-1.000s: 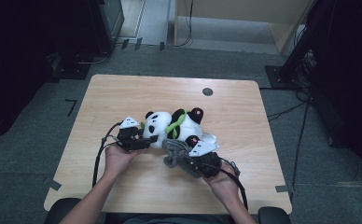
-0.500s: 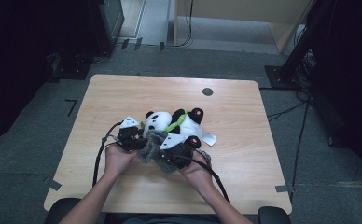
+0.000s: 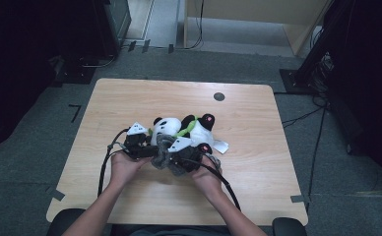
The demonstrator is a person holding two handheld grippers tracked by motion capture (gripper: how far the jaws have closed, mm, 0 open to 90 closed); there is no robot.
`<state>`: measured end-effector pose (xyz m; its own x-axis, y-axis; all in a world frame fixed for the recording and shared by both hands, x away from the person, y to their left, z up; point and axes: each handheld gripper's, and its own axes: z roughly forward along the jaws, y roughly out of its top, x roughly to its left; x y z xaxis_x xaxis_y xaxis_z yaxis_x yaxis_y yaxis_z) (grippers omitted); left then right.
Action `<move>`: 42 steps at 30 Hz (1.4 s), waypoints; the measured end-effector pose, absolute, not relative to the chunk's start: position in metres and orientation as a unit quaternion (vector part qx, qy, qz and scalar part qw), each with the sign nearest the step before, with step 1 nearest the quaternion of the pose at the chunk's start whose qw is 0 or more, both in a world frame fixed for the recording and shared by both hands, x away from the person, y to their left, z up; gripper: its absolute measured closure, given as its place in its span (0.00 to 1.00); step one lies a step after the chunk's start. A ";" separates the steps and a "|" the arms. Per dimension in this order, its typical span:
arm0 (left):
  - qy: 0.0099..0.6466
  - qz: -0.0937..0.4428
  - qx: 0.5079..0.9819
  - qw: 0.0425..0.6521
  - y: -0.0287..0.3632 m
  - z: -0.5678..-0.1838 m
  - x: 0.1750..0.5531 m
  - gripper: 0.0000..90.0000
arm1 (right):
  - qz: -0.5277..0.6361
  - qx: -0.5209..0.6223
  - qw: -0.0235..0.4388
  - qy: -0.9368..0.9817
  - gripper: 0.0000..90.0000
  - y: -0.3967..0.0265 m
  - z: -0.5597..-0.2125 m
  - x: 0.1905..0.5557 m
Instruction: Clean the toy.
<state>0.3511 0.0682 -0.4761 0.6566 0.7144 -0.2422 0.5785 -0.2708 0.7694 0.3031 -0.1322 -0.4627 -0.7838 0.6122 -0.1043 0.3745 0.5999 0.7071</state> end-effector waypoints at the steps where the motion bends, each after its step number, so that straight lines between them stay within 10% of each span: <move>1: 0.407 0.076 0.794 0.446 0.068 -0.476 0.351 0.45 | 0.346 0.281 0.172 0.878 0.91 -0.134 -0.463 0.302; 42: 0.402 0.079 0.797 0.443 0.066 -0.477 0.351 0.46 | 0.336 0.345 0.136 0.866 0.90 -0.252 -0.453 0.286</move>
<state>0.3510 0.0663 -0.4769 0.6637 0.7116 -0.2304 0.5716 -0.2838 0.7699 0.2855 -0.2522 -0.4535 -0.7242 0.6896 -0.0040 0.5063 0.5357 0.6758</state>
